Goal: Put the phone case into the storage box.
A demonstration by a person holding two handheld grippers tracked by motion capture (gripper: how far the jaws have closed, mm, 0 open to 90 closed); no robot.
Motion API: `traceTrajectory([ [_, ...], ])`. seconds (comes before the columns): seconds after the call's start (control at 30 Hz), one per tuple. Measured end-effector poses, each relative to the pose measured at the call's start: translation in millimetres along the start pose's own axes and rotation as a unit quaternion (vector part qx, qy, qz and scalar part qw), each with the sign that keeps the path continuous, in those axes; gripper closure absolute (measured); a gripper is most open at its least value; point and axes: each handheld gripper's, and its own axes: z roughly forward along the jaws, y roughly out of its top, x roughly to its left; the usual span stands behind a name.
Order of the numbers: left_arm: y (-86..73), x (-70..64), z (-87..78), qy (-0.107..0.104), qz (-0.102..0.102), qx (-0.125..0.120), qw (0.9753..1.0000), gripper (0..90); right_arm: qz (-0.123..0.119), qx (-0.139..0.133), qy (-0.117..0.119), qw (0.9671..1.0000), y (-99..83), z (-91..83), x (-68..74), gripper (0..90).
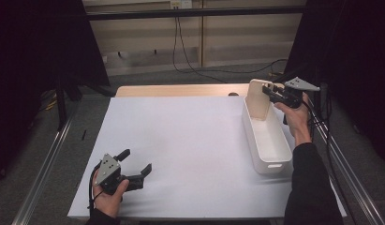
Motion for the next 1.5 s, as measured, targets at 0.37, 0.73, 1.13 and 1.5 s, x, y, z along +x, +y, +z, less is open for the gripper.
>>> traceTrajectory([
  [0.37, -0.7, 0.9, 0.8, -0.005, -0.003, 0.003, 1.0000, 4.1, 0.020, 0.002, -0.009, 0.9998, -1.9, 4.1, 0.3, 61.5],
  [0.73, -0.6, 1.7, 0.7, -0.004, 0.000, 0.002, 1.0000, 4.3, 0.018, 0.007, -0.016, 0.9997, -1.5, 8.8, 0.2, 60.6],
  [1.13, -0.6, 2.4, 0.2, -0.002, 0.001, 0.004, 1.0000, 4.3, 0.038, 0.012, -0.033, 0.9987, -3.8, 11.1, -1.8, 46.8],
  [1.5, 0.0, 2.2, -0.4, -0.001, 0.004, 0.002, 1.0000, 4.3, 0.049, 0.009, -0.038, 0.9980, -1.5, 5.2, -1.9, 23.4],
])
